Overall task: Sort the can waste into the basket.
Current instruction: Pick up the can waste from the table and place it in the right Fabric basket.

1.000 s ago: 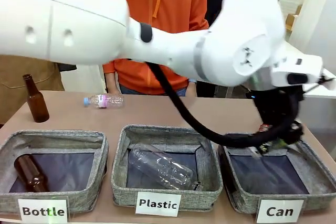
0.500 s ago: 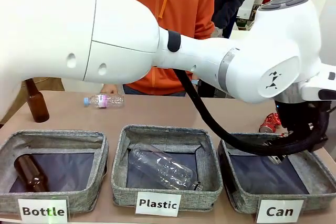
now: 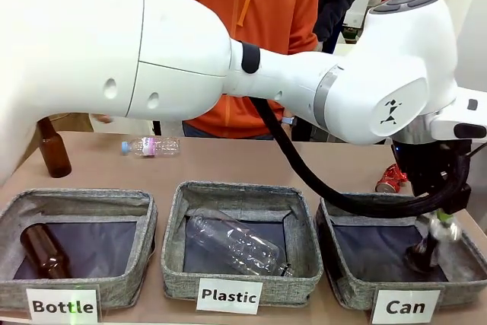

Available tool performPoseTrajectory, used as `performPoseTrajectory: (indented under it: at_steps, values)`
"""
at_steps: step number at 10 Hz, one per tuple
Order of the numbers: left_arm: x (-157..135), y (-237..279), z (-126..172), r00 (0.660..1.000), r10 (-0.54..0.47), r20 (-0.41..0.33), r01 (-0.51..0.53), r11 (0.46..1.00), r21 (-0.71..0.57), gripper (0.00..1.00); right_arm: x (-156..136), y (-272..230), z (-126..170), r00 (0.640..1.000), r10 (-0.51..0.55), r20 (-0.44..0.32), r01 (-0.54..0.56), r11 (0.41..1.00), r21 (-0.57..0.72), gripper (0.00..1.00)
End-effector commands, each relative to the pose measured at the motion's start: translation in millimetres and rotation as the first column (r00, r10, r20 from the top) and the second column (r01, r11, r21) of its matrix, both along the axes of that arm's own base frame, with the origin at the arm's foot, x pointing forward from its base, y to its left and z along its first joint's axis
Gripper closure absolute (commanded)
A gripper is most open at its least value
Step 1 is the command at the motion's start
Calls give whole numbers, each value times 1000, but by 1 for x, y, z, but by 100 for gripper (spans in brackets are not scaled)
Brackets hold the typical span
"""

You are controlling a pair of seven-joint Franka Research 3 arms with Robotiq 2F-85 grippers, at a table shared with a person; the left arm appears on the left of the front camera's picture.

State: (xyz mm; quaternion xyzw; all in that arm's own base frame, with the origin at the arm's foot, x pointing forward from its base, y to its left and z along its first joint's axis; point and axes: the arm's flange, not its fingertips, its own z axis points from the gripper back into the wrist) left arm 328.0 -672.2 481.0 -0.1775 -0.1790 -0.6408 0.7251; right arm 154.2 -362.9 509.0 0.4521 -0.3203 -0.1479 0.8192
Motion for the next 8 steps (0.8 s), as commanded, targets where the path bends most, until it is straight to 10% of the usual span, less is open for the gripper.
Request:
performPoseTrajectory:
  at_steps: [1, 8]
  values:
    - [-3, -3, 2, 999, 43, 21, -43, 999, 7, 0, 0, 2, 4, 1000, -6, -5, 6, 1000, 13, 0]
    - [-14, 102, 65, 935, 292, -202, -276, 956, 103, 0, 18, 22, 10, 999, 41, 17, -41, 999, -9, 0]
